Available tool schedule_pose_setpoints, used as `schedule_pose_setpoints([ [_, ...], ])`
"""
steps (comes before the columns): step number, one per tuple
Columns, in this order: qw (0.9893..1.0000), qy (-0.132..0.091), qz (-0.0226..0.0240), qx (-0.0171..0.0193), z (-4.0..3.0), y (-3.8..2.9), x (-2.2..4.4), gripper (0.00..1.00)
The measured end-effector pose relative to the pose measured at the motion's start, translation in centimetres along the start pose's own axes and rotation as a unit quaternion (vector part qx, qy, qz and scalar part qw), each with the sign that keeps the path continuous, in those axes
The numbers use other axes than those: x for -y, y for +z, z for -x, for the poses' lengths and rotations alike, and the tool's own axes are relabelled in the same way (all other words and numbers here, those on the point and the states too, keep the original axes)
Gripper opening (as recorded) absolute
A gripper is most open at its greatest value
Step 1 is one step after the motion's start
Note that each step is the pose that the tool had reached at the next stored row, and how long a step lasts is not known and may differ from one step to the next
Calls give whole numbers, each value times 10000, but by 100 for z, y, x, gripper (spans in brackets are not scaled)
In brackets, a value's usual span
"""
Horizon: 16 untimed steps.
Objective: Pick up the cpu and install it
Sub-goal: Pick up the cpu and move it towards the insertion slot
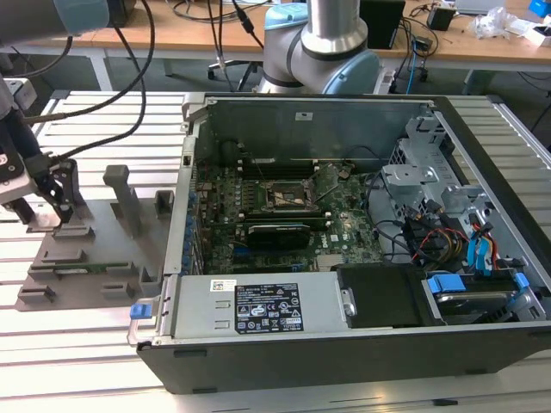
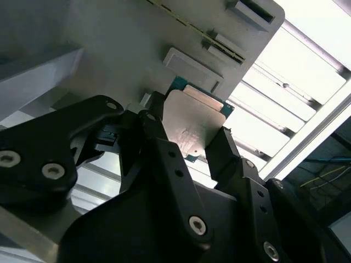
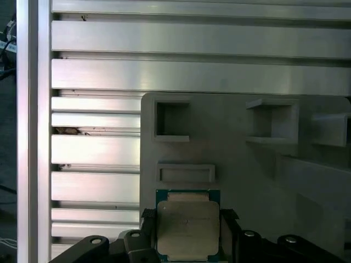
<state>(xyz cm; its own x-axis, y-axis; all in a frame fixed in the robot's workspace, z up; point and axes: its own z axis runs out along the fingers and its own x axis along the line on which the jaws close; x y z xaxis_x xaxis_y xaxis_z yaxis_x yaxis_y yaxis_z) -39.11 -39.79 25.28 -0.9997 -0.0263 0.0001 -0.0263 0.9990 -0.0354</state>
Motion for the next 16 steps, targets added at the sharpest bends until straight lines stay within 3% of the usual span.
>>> schedule_pose_setpoints([
  [2, 10000, 0, 0, 0, 0, -68, 2, 55],
  [13, 10000, 0, 0, -1, 0, -304, 11, 55],
  [16, 10000, 0, 0, 0, 0, -404, 14, 55],
])
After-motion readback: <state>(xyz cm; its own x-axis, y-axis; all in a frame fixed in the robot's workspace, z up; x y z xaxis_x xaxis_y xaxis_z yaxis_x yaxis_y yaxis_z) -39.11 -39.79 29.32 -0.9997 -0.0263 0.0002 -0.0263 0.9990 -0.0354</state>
